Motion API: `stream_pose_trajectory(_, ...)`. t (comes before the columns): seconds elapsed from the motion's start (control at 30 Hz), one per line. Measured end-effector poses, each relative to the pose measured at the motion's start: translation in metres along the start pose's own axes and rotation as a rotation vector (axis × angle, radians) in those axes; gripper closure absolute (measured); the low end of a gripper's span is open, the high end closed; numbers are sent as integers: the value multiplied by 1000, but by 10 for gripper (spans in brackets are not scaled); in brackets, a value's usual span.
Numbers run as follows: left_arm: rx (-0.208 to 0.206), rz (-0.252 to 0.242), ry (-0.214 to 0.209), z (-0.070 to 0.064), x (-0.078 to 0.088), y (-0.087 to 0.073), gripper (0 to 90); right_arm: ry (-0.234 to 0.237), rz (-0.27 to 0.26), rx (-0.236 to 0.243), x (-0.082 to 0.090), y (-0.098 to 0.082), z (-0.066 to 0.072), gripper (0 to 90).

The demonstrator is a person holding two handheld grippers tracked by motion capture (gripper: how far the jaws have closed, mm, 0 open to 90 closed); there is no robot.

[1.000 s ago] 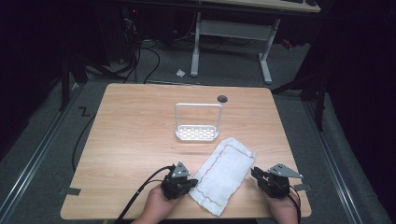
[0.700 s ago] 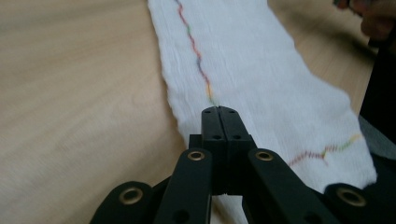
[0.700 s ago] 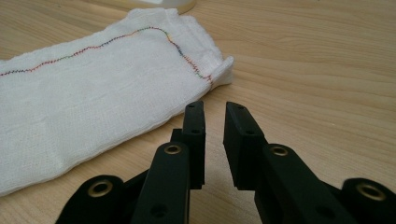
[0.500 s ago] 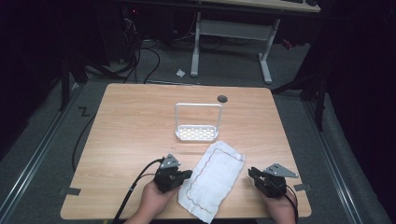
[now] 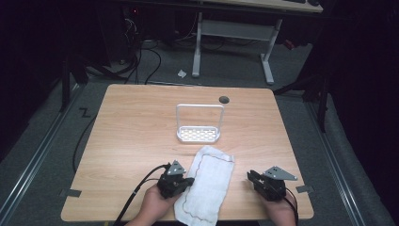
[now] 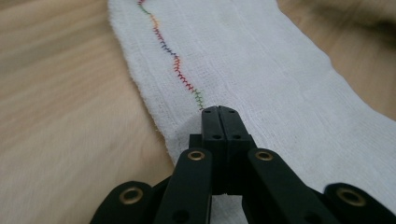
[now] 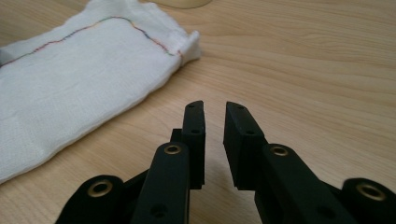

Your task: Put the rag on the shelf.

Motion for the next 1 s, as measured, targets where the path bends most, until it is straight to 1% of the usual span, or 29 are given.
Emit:
stream_pose_trajectory(0.03, 0, 0, 0, 0, 0, 0, 900, 0, 0, 0, 0, 0, 0, 788)
stream_pose_trajectory(0.1, 21, -13, 0, -1, 7, -6, 900, 24, 0, 2, -3, 3, 8, 788)
stream_pose_trajectory(0.13, 22, -24, 8, 1, 9, -4, 900, 35, 4, 10, -5, 5, 13, 788)
stream_pose_trajectory(0.23, 38, -67, 25, 11, 5, 11, 899, 79, -6, 33, -14, 16, 31, 787)
stream_pose_trajectory(0.3, 26, -69, 43, 16, -2, 19, 899, 95, -3, 69, -21, 22, 45, 787)
stream_pose_trajectory(0.33, 18, -64, 52, 20, -7, 23, 899, 101, -4, 82, -24, 25, 50, 787)
stream_pose_trajectory(0.37, 22, -60, 63, 23, -12, 27, 899, 106, -1, 91, -29, 28, 55, 788)
stream_pose_trajectory(0.4, 21, -53, 68, 26, -15, 28, 899, 108, 4, 100, -35, 31, 59, 792)
stream_pose_trajectory(0.43, 32, -37, 62, 27, -18, 26, 900, 107, 17, 111, -44, 35, 63, 829)
stream_pose_trajectory(0.47, 32, -37, 62, 27, -18, 26, 900, 107, 17, 111, -44, 35, 63, 829)
stream_pose_trajectory(0.53, 26, -36, 57, 23, -15, 21, 900, 105, 50, 118, -56, 36, 67, 860)
stream_pose_trajectory(0.57, 24, -29, 48, 19, -12, 17, 899, 107, 63, 118, -59, 36, 69, 871)
stream_pose_trajectory(0.6, 23, -25, 39, 16, -9, 13, 900, 116, 68, 133, -63, 35, 72, 875)
stream_pose_trajectory(0.7, 24, -17, -4, 0, 2, -3, 900, 136, 66, 160, -64, 36, 82, 876)
stream_pose_trajectory(0.73, 21, -16, -9, -3, 5, -7, 899, 153, 64, 184, -63, 34, 91, 876)
stream_pose_trajectory(0.77, 25, -16, -9, -5, 7, -10, 899, 153, 64, 184, -63, 34, 91, 876)
stream_pose_trajectory(0.8, 27, -27, 6, -5, 12, -12, 898, 164, 60, 209, -59, 31, 98, 876)
stream_pose_trajectory(0.83, 27, -27, 6, -5, 12, -12, 886, 164, 60, 209, -59, 31, 98, 876)
stream_pose_trajectory(0.87, 26, -42, 22, -3, 14, -11, 886, 167, 56, 217, -57, 30, 100, 874)
stream_pose_trajectory(0.9, 43, -90, 58, 5, 19, -5, 864, 169, 51, 229, -54, 27, 102, 873)
stream_pose_trajectory(0.93, 43, -90, 58, 5, 19, -5, 846, 169, 51, 229, -54, 27, 102, 873)
stream_pose_trajectory(0.97, 51, -118, 90, 10, 22, -2, 846, 170, 48, 231, -53, 26, 102, 873)
stream_pose_trajectory(1.0, 52, -158, 163, 22, 26, 1, 802, 176, 52, 228, -52, 25, 101, 872)
Point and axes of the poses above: each handheld gripper's, and its own axes: x roughly backward along the jaws, y roughly out of its top, z roughly to its left, the point moved 5 cm from there along -x, roughly forward along the jaws, and after that the axes turned 4 degrees about -y, right-handed, at the moved point
